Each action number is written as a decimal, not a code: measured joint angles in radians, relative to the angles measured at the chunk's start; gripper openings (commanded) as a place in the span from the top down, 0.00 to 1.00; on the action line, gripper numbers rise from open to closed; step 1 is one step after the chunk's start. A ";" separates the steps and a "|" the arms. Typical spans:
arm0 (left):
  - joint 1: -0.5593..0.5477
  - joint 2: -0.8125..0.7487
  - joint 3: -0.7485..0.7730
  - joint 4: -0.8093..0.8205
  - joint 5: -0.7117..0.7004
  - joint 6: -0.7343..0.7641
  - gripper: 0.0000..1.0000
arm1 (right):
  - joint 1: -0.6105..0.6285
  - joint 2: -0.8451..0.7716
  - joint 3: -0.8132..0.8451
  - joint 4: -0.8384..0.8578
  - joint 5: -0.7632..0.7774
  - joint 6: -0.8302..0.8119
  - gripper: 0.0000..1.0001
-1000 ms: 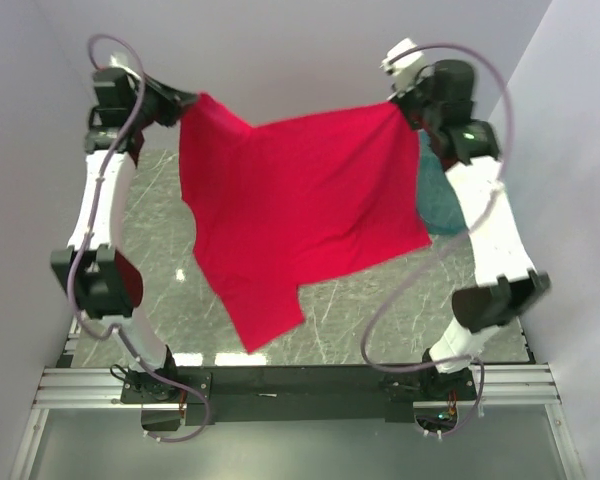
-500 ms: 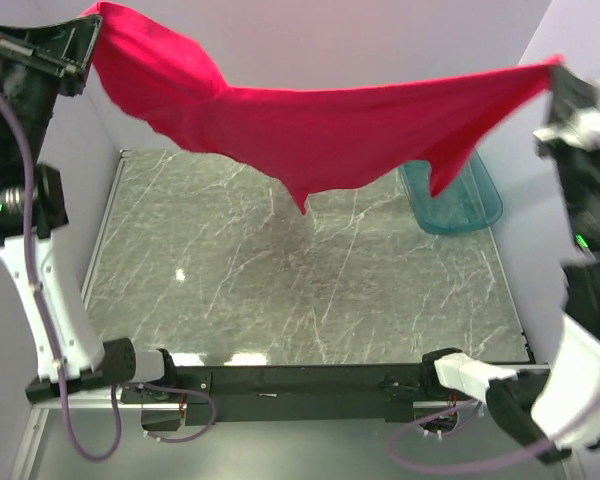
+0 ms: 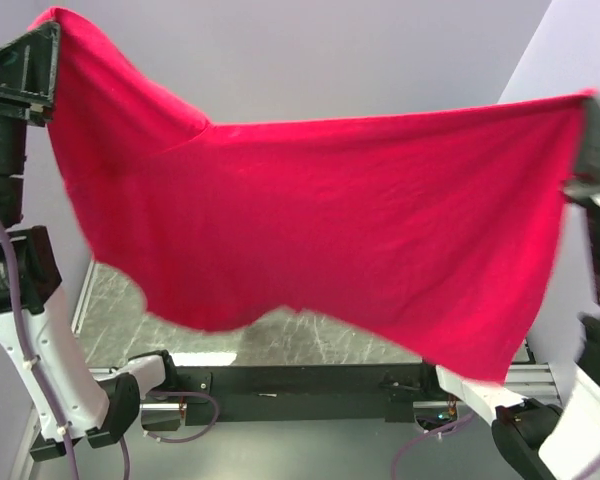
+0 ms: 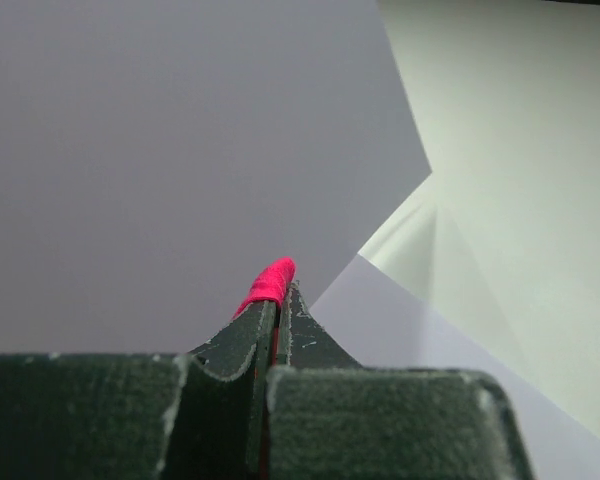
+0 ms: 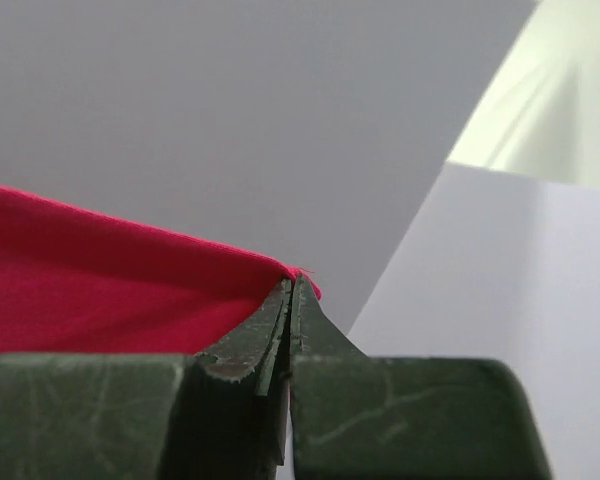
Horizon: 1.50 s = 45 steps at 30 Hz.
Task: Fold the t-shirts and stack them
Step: Flatten the tshirt out
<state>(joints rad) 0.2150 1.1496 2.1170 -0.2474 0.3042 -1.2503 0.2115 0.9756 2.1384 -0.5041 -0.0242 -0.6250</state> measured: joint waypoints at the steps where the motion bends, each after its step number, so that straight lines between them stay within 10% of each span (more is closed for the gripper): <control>1: 0.000 0.000 -0.016 0.001 -0.004 0.002 0.99 | 0.000 -0.003 -0.044 0.006 -0.010 0.002 1.00; 11: 0.000 0.020 -0.481 0.095 -0.025 0.048 0.99 | 0.000 0.044 -0.564 0.065 -0.140 0.050 1.00; 19: 0.000 0.318 -0.808 0.275 -0.037 0.077 0.99 | 0.000 0.355 -0.813 0.309 -0.181 0.080 1.00; 32: -0.008 1.078 -0.576 0.443 0.009 0.063 0.99 | 0.002 1.137 -0.417 0.369 -0.108 0.150 1.00; 45: -0.009 1.148 -0.328 0.445 0.041 0.084 0.99 | 0.002 1.204 -0.251 0.361 -0.038 0.156 1.00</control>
<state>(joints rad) 0.2058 2.2974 1.7889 0.1974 0.3454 -1.1664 0.2134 2.1799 1.8870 -0.1432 -0.0624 -0.4690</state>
